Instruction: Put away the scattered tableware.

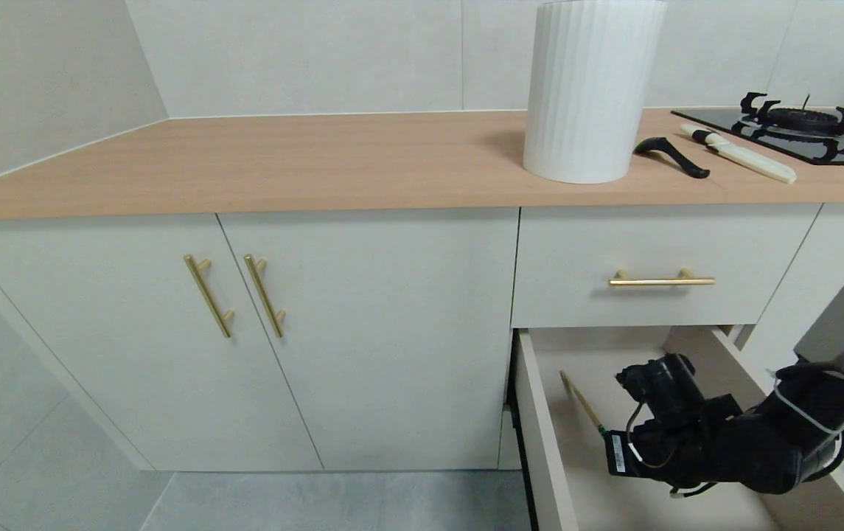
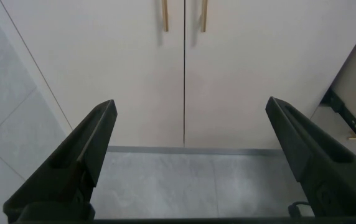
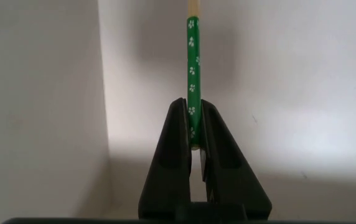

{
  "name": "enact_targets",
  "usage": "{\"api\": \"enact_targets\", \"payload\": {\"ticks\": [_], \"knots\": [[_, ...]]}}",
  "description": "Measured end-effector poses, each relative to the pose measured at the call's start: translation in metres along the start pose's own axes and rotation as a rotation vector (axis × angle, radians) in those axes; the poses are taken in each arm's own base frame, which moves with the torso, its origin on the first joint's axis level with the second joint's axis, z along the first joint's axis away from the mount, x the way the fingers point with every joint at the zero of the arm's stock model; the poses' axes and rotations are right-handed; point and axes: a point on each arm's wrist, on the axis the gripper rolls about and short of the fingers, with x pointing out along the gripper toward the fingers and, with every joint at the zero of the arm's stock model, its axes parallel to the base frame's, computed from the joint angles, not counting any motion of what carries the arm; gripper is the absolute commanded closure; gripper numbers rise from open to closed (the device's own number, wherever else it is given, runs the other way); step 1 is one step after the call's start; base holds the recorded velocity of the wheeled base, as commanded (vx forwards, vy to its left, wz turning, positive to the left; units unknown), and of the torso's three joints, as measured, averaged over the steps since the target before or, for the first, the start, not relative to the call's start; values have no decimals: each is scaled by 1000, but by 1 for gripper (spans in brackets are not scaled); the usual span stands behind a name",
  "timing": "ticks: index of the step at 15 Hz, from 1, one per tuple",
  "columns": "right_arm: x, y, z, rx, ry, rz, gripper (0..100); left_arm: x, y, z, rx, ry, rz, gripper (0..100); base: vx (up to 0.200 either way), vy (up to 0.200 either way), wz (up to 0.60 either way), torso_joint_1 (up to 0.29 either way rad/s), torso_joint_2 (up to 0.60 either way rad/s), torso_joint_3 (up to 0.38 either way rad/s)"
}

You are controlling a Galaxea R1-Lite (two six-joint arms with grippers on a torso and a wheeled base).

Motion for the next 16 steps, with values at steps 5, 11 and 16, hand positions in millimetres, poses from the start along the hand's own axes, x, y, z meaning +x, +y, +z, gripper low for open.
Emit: {"api": "enact_targets", "payload": {"ticks": [5,11,16], "knots": [[29,-3,-10,-2,-7,-40,100,0,0,0,0,0,0,0,0,0,0,0,0,0],[36,-5,-14,-3,12,-51,100,0,0,0,0,0,0,0,0,0,0,0,0,0],[36,-4,-13,-2,0,-46,0,0,0,0,0,0,0,0,0,0,0,0,0,0]]}}
